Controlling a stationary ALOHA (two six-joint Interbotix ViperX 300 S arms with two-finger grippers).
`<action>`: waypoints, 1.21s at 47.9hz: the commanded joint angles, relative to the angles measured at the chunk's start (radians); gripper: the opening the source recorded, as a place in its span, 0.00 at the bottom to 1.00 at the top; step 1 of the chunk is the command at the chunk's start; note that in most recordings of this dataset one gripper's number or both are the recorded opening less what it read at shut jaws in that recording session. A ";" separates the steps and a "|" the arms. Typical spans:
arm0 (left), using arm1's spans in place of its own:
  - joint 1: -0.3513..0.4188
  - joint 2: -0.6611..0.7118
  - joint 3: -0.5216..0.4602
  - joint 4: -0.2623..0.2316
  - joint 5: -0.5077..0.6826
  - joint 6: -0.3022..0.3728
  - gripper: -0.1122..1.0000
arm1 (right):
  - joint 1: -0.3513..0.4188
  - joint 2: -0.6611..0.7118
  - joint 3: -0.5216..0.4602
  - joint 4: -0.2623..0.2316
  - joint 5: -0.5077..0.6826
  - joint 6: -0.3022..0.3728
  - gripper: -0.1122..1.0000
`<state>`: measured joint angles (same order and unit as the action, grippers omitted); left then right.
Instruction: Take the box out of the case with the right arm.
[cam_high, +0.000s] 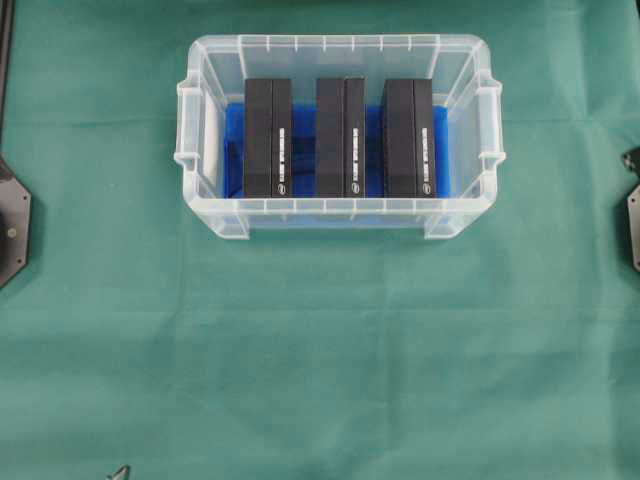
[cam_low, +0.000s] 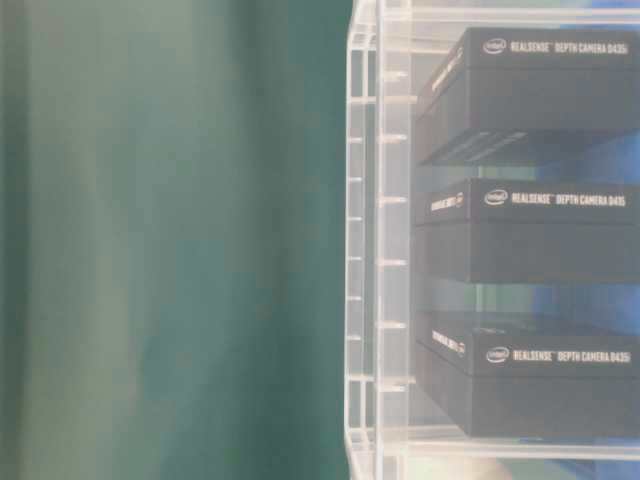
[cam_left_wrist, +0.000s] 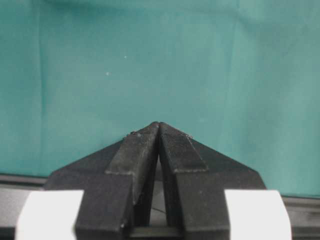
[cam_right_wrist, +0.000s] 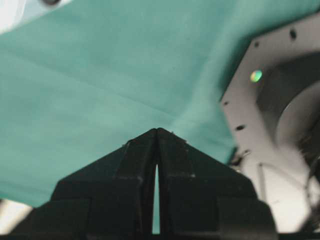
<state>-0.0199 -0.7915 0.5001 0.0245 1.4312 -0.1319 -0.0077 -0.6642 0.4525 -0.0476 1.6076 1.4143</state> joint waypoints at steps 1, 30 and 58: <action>-0.003 0.005 -0.025 0.000 -0.003 0.002 0.10 | 0.000 0.002 -0.026 -0.008 0.003 0.028 0.10; -0.003 0.005 -0.025 0.002 -0.003 0.000 0.10 | -0.387 0.064 -0.028 -0.069 -0.083 -0.299 0.10; -0.003 0.005 -0.023 0.002 -0.003 0.000 0.10 | -0.399 0.066 -0.008 -0.066 -0.080 -0.256 0.16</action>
<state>-0.0199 -0.7915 0.5001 0.0245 1.4312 -0.1319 -0.4050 -0.5952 0.4525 -0.1104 1.5263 1.1505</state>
